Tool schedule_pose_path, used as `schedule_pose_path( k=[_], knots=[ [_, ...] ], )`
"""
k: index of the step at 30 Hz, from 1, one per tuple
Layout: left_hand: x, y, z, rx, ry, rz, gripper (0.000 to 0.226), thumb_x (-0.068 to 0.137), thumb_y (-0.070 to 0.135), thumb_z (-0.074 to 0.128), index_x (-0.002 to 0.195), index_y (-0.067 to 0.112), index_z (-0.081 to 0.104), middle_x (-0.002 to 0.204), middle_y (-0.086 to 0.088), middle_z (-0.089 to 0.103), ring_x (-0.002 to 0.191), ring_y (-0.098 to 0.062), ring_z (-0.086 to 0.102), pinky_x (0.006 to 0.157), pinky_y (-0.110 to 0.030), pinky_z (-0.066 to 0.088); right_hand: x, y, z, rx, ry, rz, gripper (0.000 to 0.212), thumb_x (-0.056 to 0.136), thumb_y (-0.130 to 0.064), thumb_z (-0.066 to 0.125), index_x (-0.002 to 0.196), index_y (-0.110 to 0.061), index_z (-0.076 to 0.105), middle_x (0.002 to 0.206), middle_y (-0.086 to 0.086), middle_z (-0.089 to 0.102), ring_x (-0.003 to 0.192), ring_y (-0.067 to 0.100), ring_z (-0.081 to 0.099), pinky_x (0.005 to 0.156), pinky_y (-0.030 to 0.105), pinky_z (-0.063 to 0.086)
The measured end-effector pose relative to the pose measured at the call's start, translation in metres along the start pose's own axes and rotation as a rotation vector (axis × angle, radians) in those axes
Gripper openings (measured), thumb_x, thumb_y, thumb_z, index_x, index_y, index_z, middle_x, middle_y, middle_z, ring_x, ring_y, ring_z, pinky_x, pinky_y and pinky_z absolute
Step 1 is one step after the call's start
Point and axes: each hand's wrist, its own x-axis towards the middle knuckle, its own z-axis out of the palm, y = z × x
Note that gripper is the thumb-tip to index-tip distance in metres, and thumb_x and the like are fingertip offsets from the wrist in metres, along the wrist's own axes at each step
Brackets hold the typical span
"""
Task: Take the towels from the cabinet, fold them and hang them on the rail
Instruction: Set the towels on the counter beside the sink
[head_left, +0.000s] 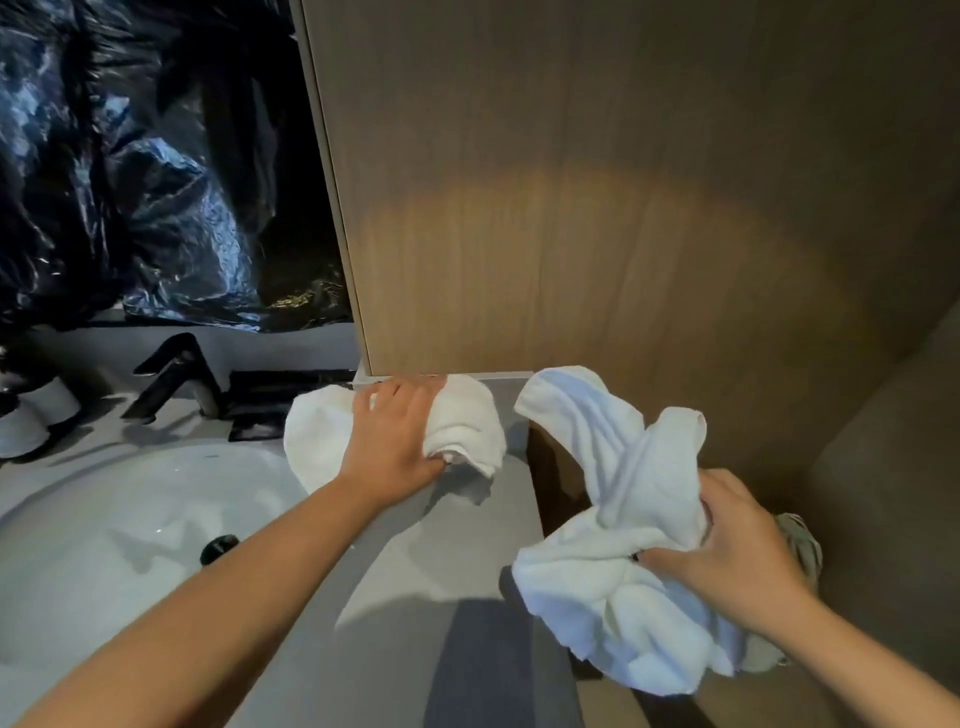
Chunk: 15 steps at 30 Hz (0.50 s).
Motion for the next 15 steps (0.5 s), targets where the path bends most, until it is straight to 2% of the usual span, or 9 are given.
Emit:
schedule_pose_path(
  k=[3,7,10,12,15],
  knots=[
    [0.005,-0.010,0.036,-0.071,-0.047,0.085,0.085,0.067,0.040,0.081,0.139,0.020,0.042,0.135,-0.007,0.054,0.126,-0.030,0.044,0.103,-0.054,0.031,0.004,-0.007,0.020,-0.023,0.077,0.030,0.057,0.065,-0.038,0.087,0.111,-0.038,0.053,0.108,-0.015,0.051,0.097,0.002,0.053,0.072,0.015,0.040],
    [-0.004,-0.020,0.090,-0.080,-0.229,0.201,0.101,0.057,0.042,0.088,0.141,0.019,0.036,0.134,-0.009,0.058,0.121,-0.033,0.056,0.099,-0.052,0.044,0.001,-0.010,0.038,-0.042,0.106,0.085,0.062,0.062,-0.045,0.086,0.115,-0.036,0.056,0.110,-0.015,0.051,0.101,0.002,0.052,0.079,0.022,0.043],
    [-0.021,-0.025,0.121,-0.185,-0.267,0.093,0.102,0.060,0.038,0.088,0.144,0.014,0.037,0.137,-0.012,0.055,0.121,-0.032,0.054,0.101,-0.046,0.043,-0.002,-0.011,0.042,-0.029,0.076,0.120,0.056,0.063,-0.049,0.085,0.109,-0.048,0.053,0.110,-0.023,0.048,0.103,-0.001,0.052,0.082,0.023,0.044],
    [-0.030,-0.026,0.137,-0.209,-0.280,0.038,0.099,0.066,0.048,0.077,0.146,0.010,0.033,0.142,-0.015,0.049,0.127,-0.032,0.045,0.104,-0.047,0.035,-0.002,-0.010,0.042,-0.061,0.047,0.132,0.057,0.060,-0.062,0.078,0.109,-0.052,0.051,0.111,-0.031,0.045,0.105,-0.004,0.050,0.084,0.024,0.044],
    [-0.033,-0.027,0.148,-0.189,-0.275,0.059,0.092,0.075,0.060,0.050,0.146,0.005,0.031,0.145,-0.019,0.045,0.129,-0.035,0.039,0.101,-0.056,0.042,0.002,-0.010,0.044,-0.117,0.041,0.118,0.080,0.046,-0.082,0.068,0.117,-0.048,0.052,0.114,-0.032,0.043,0.109,-0.004,0.048,0.089,0.028,0.046]
  ],
)
